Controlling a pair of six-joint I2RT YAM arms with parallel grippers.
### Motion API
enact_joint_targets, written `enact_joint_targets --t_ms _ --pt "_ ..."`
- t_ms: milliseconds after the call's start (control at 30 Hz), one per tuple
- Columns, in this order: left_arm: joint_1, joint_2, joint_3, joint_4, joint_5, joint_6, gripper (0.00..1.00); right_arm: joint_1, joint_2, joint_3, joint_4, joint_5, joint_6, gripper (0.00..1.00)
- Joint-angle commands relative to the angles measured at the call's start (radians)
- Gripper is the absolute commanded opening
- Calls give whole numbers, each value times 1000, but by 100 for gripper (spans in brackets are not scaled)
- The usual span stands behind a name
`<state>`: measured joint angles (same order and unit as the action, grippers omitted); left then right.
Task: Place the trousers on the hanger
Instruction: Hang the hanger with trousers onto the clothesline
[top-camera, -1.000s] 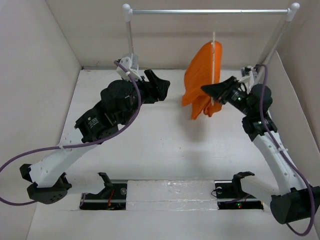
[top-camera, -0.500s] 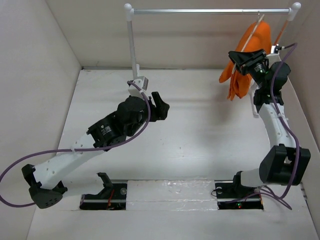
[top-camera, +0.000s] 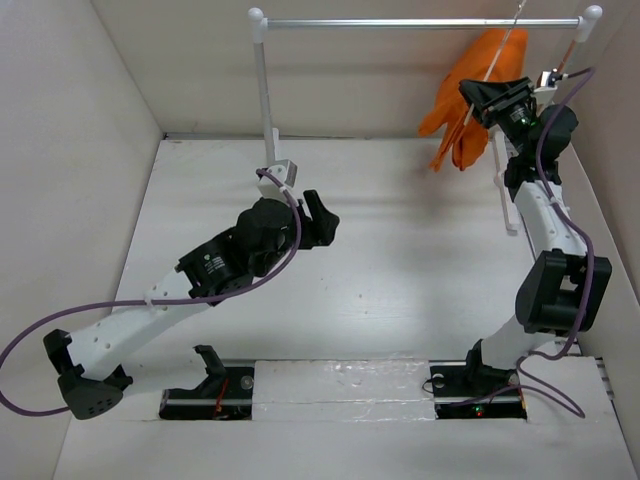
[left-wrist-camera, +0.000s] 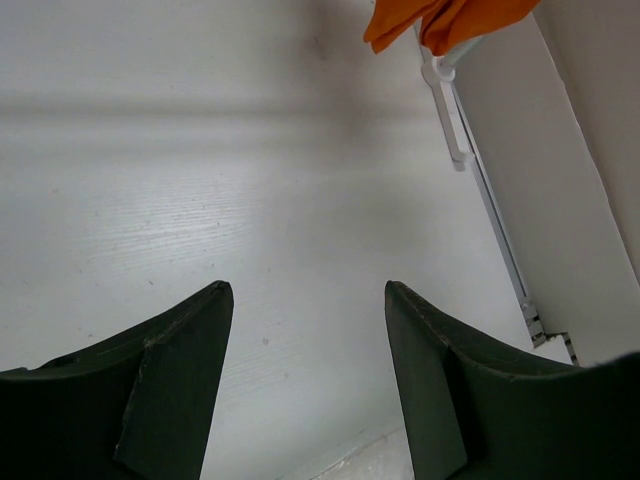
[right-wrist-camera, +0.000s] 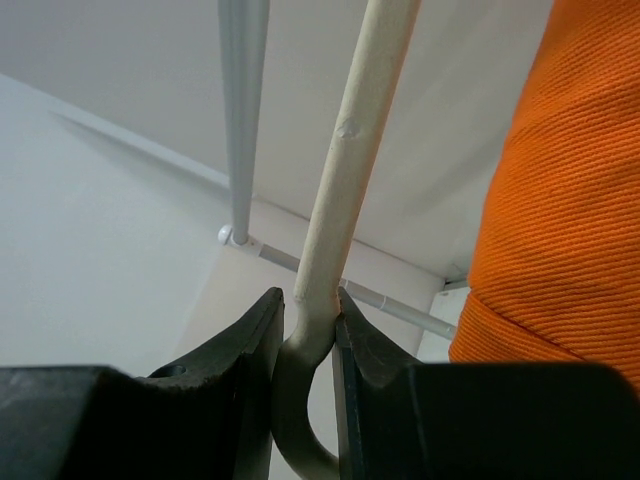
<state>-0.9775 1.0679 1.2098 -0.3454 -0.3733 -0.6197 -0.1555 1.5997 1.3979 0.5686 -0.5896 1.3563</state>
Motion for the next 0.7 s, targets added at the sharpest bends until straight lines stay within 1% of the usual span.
enact_joint_targets --t_ms 0,267,300,333,367,433,467,500,533,567,633,667 --pt "5 -3 -23 42 13 -18 58 -22 -26 92 309 11 -51 0" --pt "5 1 -29 40 2 -32 58 -61 2 -2 335 -9 -49 0" --pt "5 4 -27 40 1 -34 58 -61 -1 -16 338 -13 -54 1" --pt "5 6 -26 39 -3 -35 58 -71 -7 -45 335 -16 -57 8" --pt "5 12 -23 36 -4 -35 58 -72 -9 -54 329 -21 -59 25" --pt "5 15 -18 31 -10 -37 59 -90 -18 -72 324 -44 -69 40" --pt "5 18 -12 29 -13 -34 59 -90 -24 -89 320 -49 -69 49" --pt "5 21 -7 28 -19 -34 60 -101 -30 -99 317 -56 -80 52" --pt "5 21 -1 23 -30 -28 61 -113 -49 -108 294 -61 -85 60" --pt "5 26 13 20 -36 -25 63 -113 -56 -112 271 -67 -97 100" --pt "14 32 33 7 -49 -11 66 -128 -69 -102 213 -108 -152 100" --pt "14 46 55 2 -49 -5 68 -142 -82 -94 156 -121 -175 100"
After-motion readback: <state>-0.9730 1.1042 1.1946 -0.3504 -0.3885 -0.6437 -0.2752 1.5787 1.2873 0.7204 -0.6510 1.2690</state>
